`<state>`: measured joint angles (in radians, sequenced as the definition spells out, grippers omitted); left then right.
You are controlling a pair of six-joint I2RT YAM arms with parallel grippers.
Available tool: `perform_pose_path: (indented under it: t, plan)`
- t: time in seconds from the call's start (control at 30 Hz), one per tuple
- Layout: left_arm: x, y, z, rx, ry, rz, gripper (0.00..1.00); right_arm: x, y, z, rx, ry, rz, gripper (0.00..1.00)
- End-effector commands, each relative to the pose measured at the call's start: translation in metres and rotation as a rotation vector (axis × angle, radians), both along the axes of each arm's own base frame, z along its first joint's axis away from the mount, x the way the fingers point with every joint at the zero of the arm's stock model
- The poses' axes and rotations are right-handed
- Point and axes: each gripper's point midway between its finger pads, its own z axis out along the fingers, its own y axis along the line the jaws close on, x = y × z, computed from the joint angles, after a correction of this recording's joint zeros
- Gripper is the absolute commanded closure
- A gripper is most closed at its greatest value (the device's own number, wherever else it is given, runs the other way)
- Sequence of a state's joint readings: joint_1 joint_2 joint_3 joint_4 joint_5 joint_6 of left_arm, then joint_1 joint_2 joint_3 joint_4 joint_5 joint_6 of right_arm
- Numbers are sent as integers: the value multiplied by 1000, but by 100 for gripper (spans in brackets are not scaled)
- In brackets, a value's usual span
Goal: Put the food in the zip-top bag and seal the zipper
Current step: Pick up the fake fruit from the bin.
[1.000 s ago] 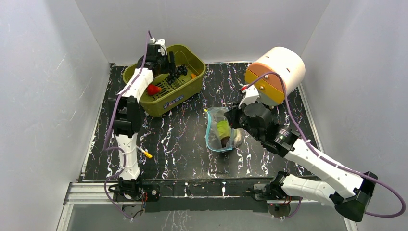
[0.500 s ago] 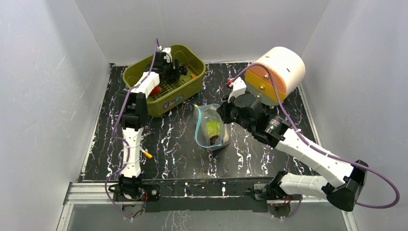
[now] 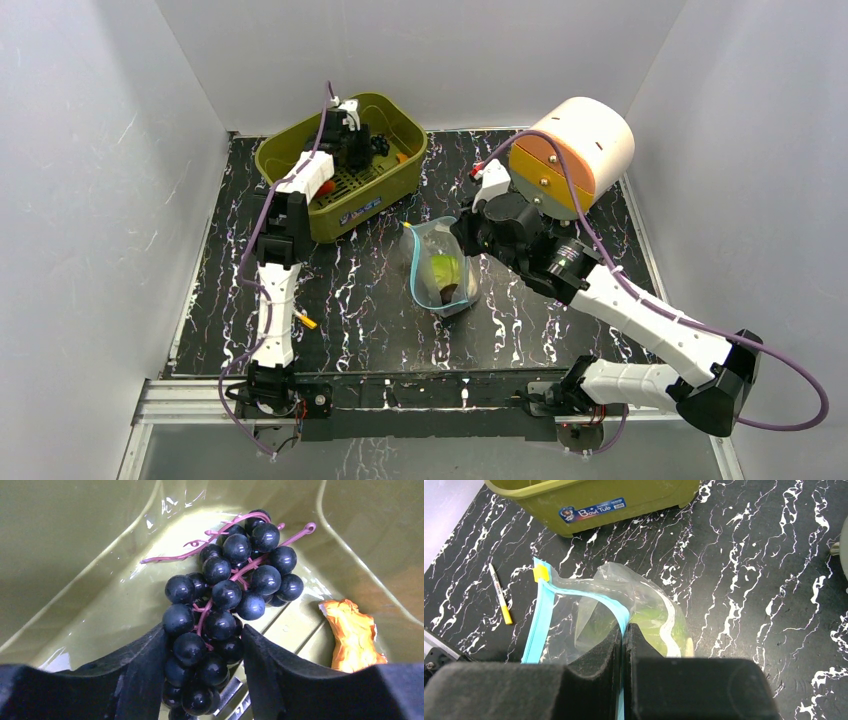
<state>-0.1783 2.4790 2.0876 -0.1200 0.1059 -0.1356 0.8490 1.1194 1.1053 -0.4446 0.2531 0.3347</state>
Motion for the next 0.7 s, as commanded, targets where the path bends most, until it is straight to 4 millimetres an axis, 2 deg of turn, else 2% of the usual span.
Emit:
perform_pose_path:
  t: [0.0,0.07,0.17,0.3,0.43,0.67]
  plan:
    - [11,-1,27,-2,-66,-23,53,14,-2,46,71,-105,-54,100]
    - [8,1,34,8,-68,-26,61,18,-6,44,59,-106,-87,100]
    - [4,1,55,1,-103,-25,77,20,-9,44,63,-105,-115,100]
    - [-4,5,76,-9,-130,-6,86,22,-13,56,103,-98,-159,100]
    - [-11,2,92,-18,-142,-22,89,21,-19,66,163,-89,-210,100]
    - [-24,-4,129,-61,-181,-51,92,20,-28,53,226,-83,-276,100]
